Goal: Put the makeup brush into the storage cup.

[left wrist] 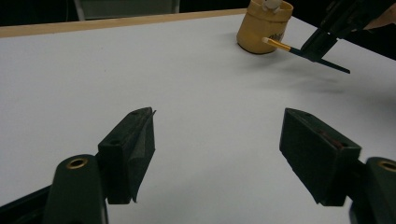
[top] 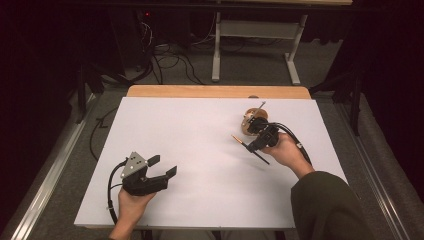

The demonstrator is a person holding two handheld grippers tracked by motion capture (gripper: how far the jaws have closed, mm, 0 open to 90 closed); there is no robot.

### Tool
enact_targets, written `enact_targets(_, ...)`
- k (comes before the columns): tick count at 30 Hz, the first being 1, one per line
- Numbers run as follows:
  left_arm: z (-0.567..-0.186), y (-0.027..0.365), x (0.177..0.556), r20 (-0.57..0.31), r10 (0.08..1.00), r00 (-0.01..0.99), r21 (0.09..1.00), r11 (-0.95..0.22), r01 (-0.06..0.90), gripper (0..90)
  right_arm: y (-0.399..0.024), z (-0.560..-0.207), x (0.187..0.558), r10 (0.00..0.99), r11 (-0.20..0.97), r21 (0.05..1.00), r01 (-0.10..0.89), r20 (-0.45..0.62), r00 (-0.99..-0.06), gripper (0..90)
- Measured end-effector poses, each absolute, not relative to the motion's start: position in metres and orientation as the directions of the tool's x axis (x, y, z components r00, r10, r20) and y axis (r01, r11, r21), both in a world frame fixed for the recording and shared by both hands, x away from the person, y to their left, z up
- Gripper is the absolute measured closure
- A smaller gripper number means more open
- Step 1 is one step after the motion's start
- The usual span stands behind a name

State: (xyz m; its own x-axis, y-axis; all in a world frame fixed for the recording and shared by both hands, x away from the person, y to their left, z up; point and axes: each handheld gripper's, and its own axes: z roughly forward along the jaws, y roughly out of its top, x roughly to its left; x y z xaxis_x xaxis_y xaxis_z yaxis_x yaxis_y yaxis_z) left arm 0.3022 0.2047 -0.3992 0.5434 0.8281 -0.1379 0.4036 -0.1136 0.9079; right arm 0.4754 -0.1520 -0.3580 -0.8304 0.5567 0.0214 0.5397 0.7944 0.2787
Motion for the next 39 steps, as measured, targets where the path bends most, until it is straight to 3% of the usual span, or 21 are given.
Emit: enact_targets(39, -0.399, 0.205, 0.302, -0.139, 0.829, 0.541, 0.907, -0.112, 0.405, 27.0, -0.172, -0.341, 0.463, 0.571, 0.722, 0.446, 0.529, 0.049, -0.820, 85.1)
